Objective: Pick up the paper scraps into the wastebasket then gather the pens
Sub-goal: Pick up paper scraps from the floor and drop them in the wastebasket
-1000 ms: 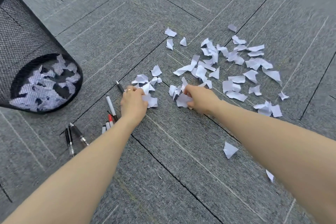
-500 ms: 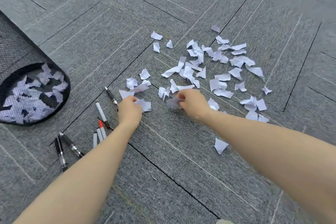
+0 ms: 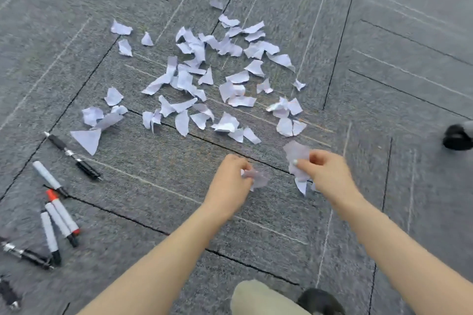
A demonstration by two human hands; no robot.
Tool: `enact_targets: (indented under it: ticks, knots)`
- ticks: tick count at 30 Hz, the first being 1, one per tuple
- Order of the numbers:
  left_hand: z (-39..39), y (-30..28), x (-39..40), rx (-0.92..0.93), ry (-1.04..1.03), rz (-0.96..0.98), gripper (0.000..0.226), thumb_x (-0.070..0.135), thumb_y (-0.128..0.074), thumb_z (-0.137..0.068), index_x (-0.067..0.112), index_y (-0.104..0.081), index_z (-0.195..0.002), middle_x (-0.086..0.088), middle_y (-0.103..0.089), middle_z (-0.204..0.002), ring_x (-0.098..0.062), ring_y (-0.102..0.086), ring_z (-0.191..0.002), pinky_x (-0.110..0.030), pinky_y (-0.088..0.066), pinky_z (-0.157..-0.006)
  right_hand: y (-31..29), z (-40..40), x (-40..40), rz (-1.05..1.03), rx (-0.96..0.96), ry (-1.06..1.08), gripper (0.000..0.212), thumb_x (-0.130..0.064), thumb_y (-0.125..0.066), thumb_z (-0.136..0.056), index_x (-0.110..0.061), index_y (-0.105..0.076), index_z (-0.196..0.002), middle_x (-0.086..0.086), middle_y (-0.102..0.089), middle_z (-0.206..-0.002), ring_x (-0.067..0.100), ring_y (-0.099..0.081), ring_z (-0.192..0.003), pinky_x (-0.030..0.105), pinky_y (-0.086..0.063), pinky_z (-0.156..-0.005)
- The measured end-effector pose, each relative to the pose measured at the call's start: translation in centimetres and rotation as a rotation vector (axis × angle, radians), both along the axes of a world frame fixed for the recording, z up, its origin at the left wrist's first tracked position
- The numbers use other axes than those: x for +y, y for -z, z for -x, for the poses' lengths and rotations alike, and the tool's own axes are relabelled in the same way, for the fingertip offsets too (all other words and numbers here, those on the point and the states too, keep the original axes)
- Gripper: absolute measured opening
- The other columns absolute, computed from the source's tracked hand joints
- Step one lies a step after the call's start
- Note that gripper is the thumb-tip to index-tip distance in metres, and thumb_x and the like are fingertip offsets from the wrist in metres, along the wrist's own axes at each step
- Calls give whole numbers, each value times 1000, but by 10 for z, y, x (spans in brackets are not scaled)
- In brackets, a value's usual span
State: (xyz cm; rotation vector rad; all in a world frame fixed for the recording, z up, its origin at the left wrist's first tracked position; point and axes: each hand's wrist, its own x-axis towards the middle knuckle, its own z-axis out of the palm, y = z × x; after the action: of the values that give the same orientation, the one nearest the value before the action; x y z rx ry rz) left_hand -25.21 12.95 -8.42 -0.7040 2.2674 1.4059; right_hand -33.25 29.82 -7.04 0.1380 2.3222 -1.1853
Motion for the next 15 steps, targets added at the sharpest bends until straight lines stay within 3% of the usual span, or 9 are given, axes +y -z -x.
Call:
enact_targets:
  ticks: [2, 4, 6, 8, 11, 15]
  knots:
    - [-4, 9, 6, 35, 31, 73, 12, 6, -49, -91, 10, -54, -80, 1, -44, -106, -16, -49, -82, -29, -41, -71, 14, -26, 24, -22, -22, 75, 11, -6, -65, -82, 3, -66, -74, 4, -57, -65, 8, -48, -62, 15, -33, -49]
    - [-6, 17, 7, 76, 85, 138, 14, 6, -45, -93, 4, -51, -80, 0, -42, -106, -20, -50, -80, -32, -40, -66, 23, -47, 30, -85, 27, 32, 15, -7, -63, -83, -13, -66, -70, -6, -55, -60, -2, -45, -53, 11, -33, -49]
    - [-5, 21, 6, 109, 170, 207, 14, 5, -43, -93, 3, -47, -80, 2, -40, -100, -21, -47, -70, -31, -35, -55, 30, -58, 30, -153, 136, -38, 16, -10, -61, -85, -18, -63, -71, -9, -50, -66, 3, -46, -60, 16, -35, -60]
    - [0, 21, 5, 121, 263, 258, 15, 3, -42, -92, 8, -44, -78, 1, -41, -93, -23, -47, -70, -33, -35, -57, 35, -58, 28, -230, 211, -107, 16, -12, -61, -86, -18, -59, -71, -9, -50, -79, 11, -49, -74, 30, -37, -75]
    - [6, 21, 4, 94, 295, 261, 13, 1, -40, -91, 7, -45, -79, -4, -47, -85, -28, -49, -78, -37, -39, -65, 37, -53, 26, -313, 221, -169, 9, -11, -58, -87, -17, -60, -93, -8, -46, -106, 8, -46, -87, 31, -28, -83]
    - [3, 23, 5, 98, 242, 242, 12, 2, -38, -91, 5, -45, -82, -3, -46, -80, -26, -47, -77, -33, -32, -60, 35, -48, 24, -234, 143, -115, 41, -6, -59, -85, -22, -49, -121, -11, -40, -110, 14, -56, -90, 42, -45, -90]
